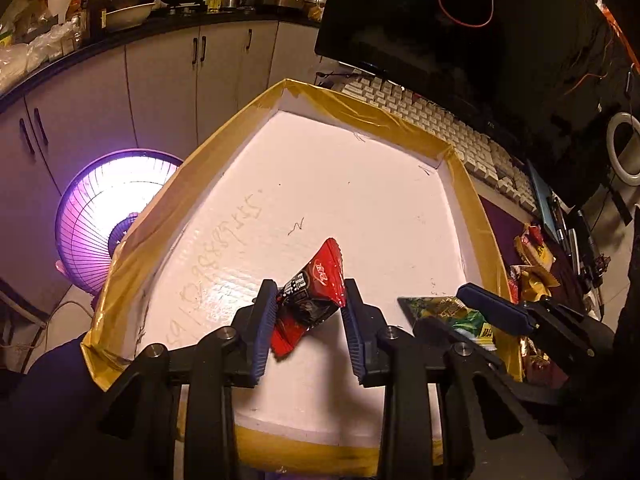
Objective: Organize snacks
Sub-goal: 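Open both grippers to drop the red candy and chip bag into the tray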
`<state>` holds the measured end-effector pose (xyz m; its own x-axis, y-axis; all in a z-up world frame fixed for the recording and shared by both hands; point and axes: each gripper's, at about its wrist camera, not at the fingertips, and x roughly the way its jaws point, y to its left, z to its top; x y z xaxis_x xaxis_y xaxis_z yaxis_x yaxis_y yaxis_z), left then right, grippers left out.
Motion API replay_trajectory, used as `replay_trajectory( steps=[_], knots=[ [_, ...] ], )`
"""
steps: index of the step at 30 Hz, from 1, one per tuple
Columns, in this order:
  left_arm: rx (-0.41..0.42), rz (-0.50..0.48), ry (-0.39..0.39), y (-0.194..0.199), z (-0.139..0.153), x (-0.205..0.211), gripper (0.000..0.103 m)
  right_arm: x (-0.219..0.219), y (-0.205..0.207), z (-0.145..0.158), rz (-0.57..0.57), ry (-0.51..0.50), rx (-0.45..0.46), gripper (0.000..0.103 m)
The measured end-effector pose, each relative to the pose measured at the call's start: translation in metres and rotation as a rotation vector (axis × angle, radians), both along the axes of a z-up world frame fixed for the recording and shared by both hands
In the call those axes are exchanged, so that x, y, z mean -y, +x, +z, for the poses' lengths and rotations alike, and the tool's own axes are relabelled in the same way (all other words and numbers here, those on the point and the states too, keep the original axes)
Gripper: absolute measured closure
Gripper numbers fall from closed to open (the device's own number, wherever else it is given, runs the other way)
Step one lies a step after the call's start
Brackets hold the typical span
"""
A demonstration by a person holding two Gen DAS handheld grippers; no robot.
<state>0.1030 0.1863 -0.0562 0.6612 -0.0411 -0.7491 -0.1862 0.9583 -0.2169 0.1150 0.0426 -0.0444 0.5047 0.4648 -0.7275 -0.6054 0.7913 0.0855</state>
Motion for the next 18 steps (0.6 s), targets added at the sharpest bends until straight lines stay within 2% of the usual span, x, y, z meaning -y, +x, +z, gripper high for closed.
replay_trajectory(
  steps=[3,6,7,8,10,14,18],
  knots=[
    [-0.001,-0.014,-0.012,0.0,0.001,0.002,0.06,-0.002,0.0,0.0,0.0,-0.006,0.002,0.056],
    [0.029,0.0,-0.026,-0.006,0.006,0.002,0.052,0.003,-0.004,0.005,-0.005,0.026,0.006,0.046],
    [0.044,0.006,-0.035,-0.009,0.009,0.002,0.045,0.005,-0.004,0.007,-0.013,0.033,0.011,0.041],
    [0.055,0.011,-0.041,-0.011,0.011,0.002,0.039,0.009,-0.004,0.01,-0.019,0.046,0.013,0.04],
    [0.079,0.021,-0.049,-0.016,0.016,0.003,0.031,0.017,-0.004,0.014,-0.021,0.084,0.002,0.038],
    [0.112,0.014,-0.062,-0.023,0.026,0.009,0.031,0.038,-0.009,0.025,-0.028,0.164,-0.002,0.035],
    [0.11,0.012,-0.029,-0.027,0.032,0.024,0.031,0.061,-0.015,0.036,-0.048,0.233,0.018,0.032]
  ],
)
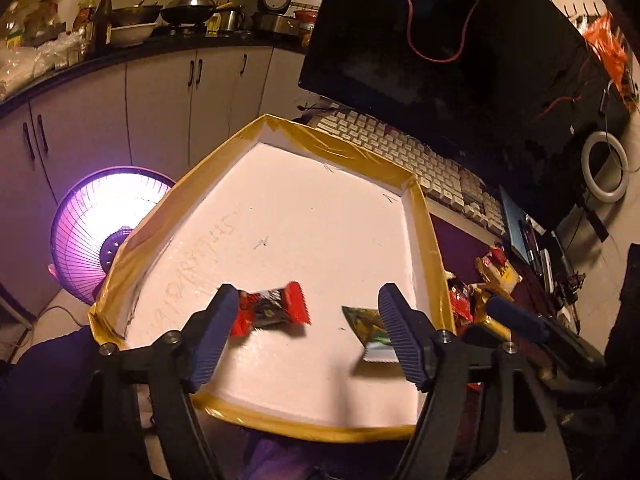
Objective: Organize snacks
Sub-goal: 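Open both grippers to drop the red candy and chip bag into the tray, then move both grippers back over the snack pile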
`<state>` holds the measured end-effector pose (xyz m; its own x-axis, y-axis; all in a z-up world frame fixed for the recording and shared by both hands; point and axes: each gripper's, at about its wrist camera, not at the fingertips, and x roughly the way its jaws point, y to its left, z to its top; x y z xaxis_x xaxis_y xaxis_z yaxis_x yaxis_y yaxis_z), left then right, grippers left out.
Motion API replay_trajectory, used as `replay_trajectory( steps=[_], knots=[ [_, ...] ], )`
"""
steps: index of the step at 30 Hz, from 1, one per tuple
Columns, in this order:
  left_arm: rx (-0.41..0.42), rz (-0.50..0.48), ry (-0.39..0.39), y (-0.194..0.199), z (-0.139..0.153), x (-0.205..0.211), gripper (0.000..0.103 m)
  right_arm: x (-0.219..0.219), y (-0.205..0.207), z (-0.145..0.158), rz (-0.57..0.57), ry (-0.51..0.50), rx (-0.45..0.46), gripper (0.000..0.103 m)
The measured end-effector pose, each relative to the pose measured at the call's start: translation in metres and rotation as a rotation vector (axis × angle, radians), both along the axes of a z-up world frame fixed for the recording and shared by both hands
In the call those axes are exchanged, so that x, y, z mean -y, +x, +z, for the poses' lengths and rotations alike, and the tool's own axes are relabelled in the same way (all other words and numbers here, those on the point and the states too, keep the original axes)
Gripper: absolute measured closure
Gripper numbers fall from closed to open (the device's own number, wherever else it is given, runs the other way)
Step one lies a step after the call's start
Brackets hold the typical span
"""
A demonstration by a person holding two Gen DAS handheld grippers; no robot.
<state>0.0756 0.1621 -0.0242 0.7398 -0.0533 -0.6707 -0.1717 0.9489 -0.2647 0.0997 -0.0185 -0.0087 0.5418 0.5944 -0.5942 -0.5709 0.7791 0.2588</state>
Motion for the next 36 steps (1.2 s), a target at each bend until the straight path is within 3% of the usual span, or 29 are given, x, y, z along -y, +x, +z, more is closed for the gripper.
replay_trajectory(
  steps=[6,20,30,36],
  knots=[
    [0.005,-0.031,0.035,-0.013,0.01,0.03,0.031,0.043,-0.007,0.003,-0.024,0.099,-0.038,0.032],
    [0.015,-0.117,0.08,-0.03,0.029,0.082,0.031,0.133,-0.01,-0.022,-0.246,0.122,-0.111,0.032],
    [-0.034,-0.17,0.097,-0.021,0.015,0.103,0.031,0.168,0.02,-0.048,-0.356,0.124,-0.17,0.032],
    [-0.039,-0.198,0.107,-0.017,0.009,0.107,0.031,0.167,0.028,-0.046,-0.341,0.131,-0.171,0.03]
  ],
)
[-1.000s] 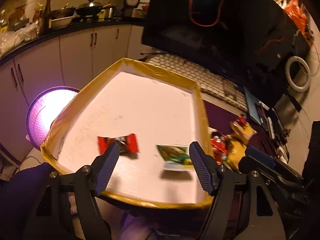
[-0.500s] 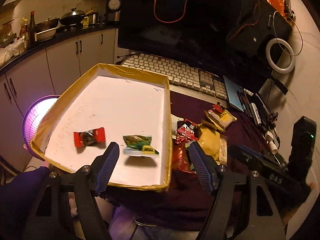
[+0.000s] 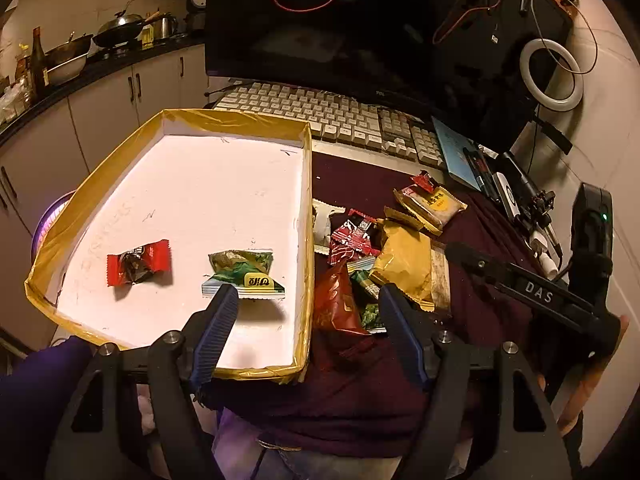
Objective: Organize snacks
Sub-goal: 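Move both grippers back over the snack pile, then grasp the clear-wrapped biscuit with the right gripper while the left gripper grasps a yellow pastry pack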
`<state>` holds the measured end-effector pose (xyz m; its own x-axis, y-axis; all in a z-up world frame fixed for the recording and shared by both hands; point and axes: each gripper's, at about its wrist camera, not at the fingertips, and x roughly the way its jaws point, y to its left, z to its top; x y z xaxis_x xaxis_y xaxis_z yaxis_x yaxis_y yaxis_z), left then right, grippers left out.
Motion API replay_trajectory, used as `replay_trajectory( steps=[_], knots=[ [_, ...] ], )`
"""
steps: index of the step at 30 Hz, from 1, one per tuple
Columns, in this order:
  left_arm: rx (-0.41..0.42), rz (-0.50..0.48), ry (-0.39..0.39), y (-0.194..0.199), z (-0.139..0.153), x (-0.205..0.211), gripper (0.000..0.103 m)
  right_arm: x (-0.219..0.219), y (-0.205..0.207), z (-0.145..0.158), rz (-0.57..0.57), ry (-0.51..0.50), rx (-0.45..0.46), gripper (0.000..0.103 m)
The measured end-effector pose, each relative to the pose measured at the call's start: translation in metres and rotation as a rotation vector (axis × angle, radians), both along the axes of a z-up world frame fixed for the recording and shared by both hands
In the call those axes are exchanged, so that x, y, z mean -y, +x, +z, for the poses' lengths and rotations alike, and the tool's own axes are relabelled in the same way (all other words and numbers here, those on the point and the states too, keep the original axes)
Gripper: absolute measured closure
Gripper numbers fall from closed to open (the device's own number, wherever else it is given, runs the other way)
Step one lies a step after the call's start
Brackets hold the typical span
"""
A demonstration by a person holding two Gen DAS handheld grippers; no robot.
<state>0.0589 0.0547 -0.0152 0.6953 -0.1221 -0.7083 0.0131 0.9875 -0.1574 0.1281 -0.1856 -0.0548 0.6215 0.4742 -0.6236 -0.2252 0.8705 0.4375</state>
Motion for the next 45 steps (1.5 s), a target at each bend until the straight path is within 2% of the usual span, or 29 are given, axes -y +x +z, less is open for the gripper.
replay_trajectory(
  steps=[8,14,21,23,33,35,36,37,40,45],
  knots=[
    [-0.011,-0.037,0.005,0.007,-0.004,0.004,0.031,-0.009,0.005,0.0,0.022,-0.034,0.008,0.031],
    [0.009,-0.091,-0.011,0.005,0.0,0.013,0.031,-0.005,0.006,-0.001,0.066,0.018,-0.012,0.031],
    [-0.001,-0.107,-0.012,0.008,-0.001,0.018,0.031,-0.01,0.005,-0.009,0.039,-0.027,-0.083,0.041],
    [-0.002,-0.102,-0.012,0.009,0.0,0.018,0.031,-0.014,0.004,-0.011,0.028,-0.089,-0.09,0.05],
    [0.011,-0.092,-0.002,0.005,0.003,0.016,0.031,-0.066,0.009,-0.012,0.035,-0.408,-0.044,0.046],
    [0.014,-0.09,0.004,0.003,0.003,0.013,0.031,-0.073,0.009,-0.013,0.024,-0.461,-0.018,0.055],
    [0.012,-0.089,0.007,0.004,0.003,0.012,0.031,-0.073,0.008,-0.012,0.02,-0.459,-0.018,0.064],
    [0.007,-0.089,0.006,0.005,0.002,0.011,0.031,-0.073,0.007,-0.012,0.015,-0.457,-0.019,0.067],
    [-0.013,-0.124,-0.003,0.013,0.001,0.017,0.031,-0.063,0.001,-0.012,0.006,-0.397,-0.018,0.068],
    [-0.043,-0.245,0.054,0.038,-0.002,0.048,0.031,-0.036,0.003,-0.01,-0.006,-0.222,-0.062,0.068]
  ],
)
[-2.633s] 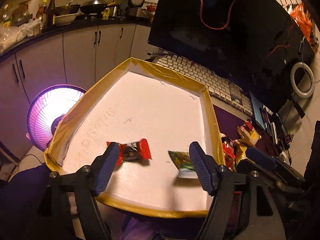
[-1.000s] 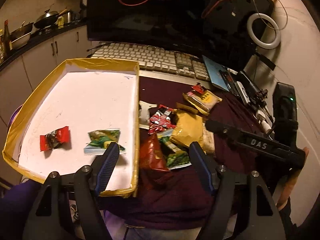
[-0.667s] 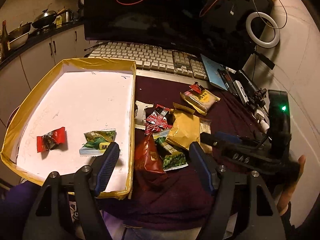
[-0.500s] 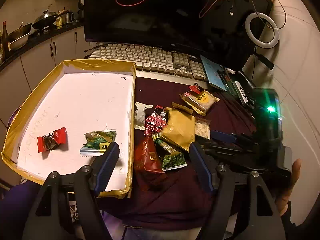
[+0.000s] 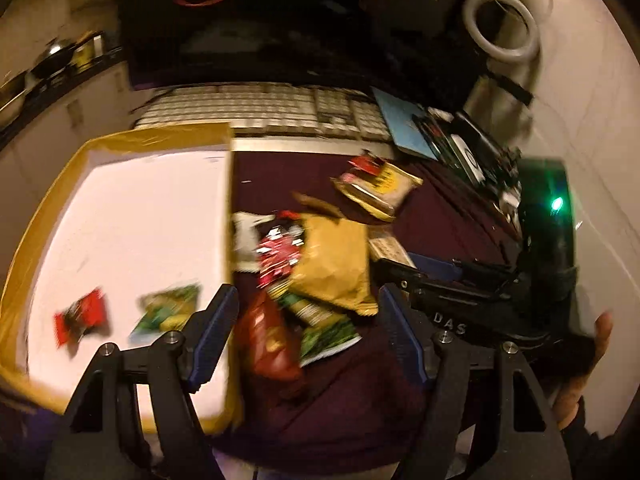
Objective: Organize snacks
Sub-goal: 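Grasp the clear-wrapped biscuit with the right gripper while the left gripper grasps a yellow pastry pack, then carry both packs over the tray and open both grippers to release them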
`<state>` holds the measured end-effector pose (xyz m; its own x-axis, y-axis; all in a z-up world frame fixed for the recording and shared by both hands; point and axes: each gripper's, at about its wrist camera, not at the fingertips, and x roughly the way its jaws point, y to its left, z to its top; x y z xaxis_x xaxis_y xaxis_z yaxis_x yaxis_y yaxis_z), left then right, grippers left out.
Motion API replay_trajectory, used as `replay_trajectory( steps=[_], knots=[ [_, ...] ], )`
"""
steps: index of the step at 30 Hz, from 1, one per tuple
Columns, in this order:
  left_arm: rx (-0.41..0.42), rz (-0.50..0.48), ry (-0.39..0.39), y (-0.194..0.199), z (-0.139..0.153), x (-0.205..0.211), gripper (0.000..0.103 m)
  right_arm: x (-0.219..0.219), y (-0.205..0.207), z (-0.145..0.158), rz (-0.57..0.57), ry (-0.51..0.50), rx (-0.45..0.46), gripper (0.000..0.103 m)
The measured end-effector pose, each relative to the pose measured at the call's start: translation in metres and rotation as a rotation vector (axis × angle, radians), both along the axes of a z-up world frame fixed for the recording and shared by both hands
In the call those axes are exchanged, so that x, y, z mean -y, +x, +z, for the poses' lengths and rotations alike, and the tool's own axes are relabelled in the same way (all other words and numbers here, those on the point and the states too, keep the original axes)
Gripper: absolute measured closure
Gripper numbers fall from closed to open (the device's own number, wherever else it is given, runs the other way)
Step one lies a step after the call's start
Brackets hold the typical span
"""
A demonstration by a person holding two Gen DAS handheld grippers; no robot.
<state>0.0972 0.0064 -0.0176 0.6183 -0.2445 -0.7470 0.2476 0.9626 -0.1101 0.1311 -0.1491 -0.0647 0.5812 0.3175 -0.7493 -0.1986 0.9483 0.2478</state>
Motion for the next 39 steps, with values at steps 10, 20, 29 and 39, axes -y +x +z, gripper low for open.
replay_trajectory(
  steps=[10,20,29,39],
  knots=[
    [-0.054,-0.099,0.116,0.032,-0.02,0.043,0.033,0.035,0.012,-0.004,-0.05,0.041,-0.015,0.069],
    [-0.076,-0.098,0.117,0.043,-0.035,0.046,0.062,0.047,0.008,0.001,-0.08,0.111,0.02,0.069],
    [-0.052,-0.084,-0.242,-0.001,-0.003,-0.015,0.065,0.041,-0.005,0.013,-0.023,0.182,0.084,0.069],
    [0.064,0.34,-0.191,-0.007,0.016,-0.155,0.065,-0.078,-0.008,0.056,0.256,0.177,0.124,0.069]
  ],
)
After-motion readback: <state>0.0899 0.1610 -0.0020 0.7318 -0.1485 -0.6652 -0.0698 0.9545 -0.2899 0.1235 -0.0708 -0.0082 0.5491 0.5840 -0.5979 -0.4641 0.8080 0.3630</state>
